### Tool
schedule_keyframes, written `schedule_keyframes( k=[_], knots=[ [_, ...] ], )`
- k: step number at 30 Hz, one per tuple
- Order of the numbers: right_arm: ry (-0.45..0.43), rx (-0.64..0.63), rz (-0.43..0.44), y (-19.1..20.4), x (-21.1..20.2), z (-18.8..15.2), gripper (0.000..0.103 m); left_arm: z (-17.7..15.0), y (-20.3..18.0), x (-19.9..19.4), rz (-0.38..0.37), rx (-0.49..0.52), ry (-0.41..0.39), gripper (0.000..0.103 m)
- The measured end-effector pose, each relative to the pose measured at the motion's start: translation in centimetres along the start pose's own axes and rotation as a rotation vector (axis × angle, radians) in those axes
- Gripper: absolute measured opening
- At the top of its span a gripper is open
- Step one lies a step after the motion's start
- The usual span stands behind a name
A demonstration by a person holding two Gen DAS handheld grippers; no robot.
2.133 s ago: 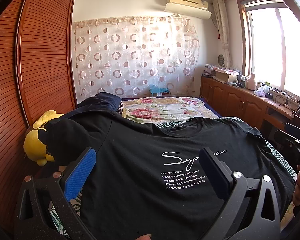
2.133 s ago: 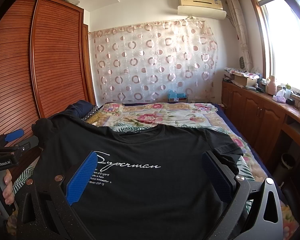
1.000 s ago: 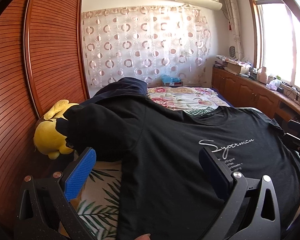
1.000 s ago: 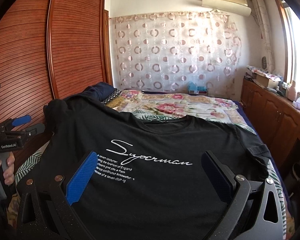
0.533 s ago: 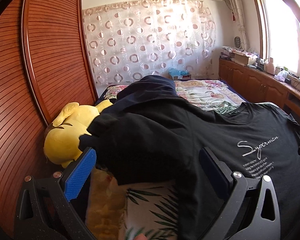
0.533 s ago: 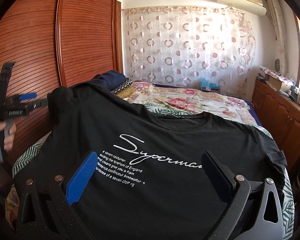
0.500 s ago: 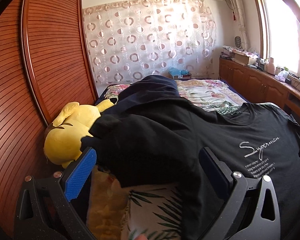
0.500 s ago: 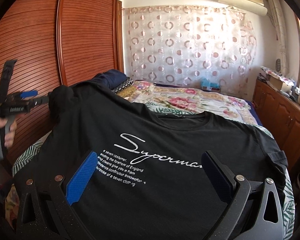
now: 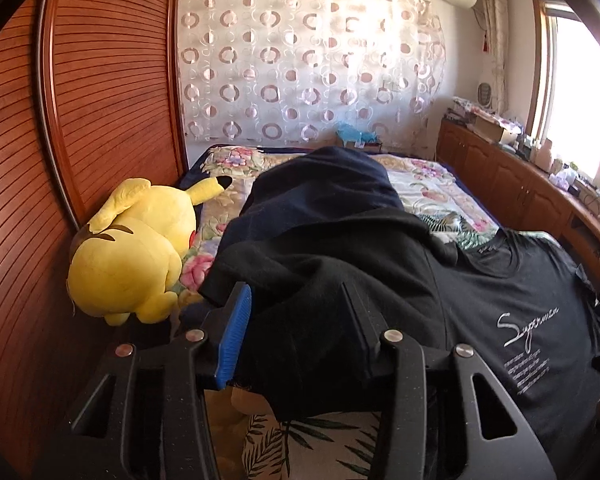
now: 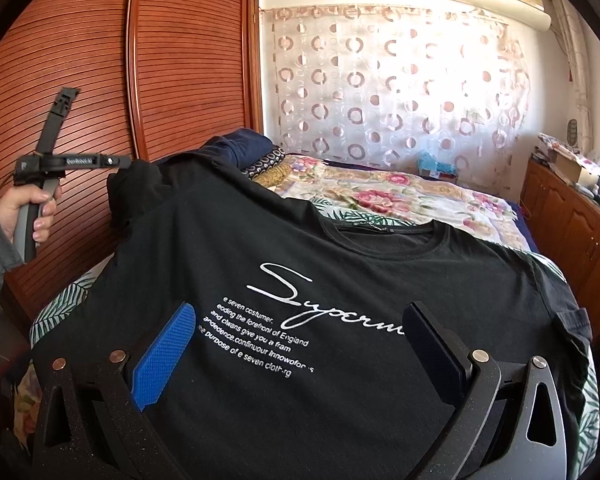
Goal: Fold small clothes
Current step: 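Grasp the side edge of the black T-shirt with the left gripper, then fold the held side over toward the shirt's center, open left gripper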
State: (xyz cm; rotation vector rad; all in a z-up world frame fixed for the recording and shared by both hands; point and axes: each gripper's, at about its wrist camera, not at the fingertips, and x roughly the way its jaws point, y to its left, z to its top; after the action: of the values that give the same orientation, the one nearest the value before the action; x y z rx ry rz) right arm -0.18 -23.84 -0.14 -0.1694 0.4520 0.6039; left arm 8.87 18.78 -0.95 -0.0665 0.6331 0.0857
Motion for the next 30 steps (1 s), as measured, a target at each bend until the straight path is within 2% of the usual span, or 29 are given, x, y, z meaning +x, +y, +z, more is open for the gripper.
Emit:
schedule_keyframes(
  k=[5, 6, 7, 10, 13, 17, 23, 30],
  knots=[
    [0.006, 0.004, 0.002, 0.0, 0.0, -0.3, 0.103, -0.8, 0.2, 1.1, 0.034, 0.013, 0.033, 0.047],
    [0.007, 0.004, 0.000, -0.1, 0.4, -0.2, 0.103, -0.8, 0.4, 1.1, 0.023, 0.006, 0.033, 0.041],
    [0.007, 0.008, -0.001, -0.1, 0.4, -0.2, 0.103, -0.9, 0.5, 1.0, 0.012, 0.002, 0.031, 0.025],
    [0.008, 0.020, -0.002, -0.3, 0.5, -0.3, 0.103, -0.8, -0.1, 0.3, -0.010, 0.027, 0.024, 0.010],
    [0.007, 0.032, -0.005, -0.5, 0.6, -0.4, 0.103, -0.4, -1.2, -1.2, 0.007, 0.070, -0.020, 0.008],
    [0.007, 0.048, -0.008, -0.7, 0.5, -0.6, 0.103, 1.0, -2.5, -3.7, -0.015, 0.088, -0.088, 0.008],
    [-0.004, 0.078, -0.026, -1.5, -0.1, -0.7, 0.103, 3.5, -6.3, -5.4, -0.112, 0.120, -0.143, 0.008],
    [-0.014, 0.120, -0.067, -2.5, -1.3, -1.1, 0.103, 4.1, -13.0, -4.6, -0.225, 0.208, -0.124, 0.008]
  ],
)
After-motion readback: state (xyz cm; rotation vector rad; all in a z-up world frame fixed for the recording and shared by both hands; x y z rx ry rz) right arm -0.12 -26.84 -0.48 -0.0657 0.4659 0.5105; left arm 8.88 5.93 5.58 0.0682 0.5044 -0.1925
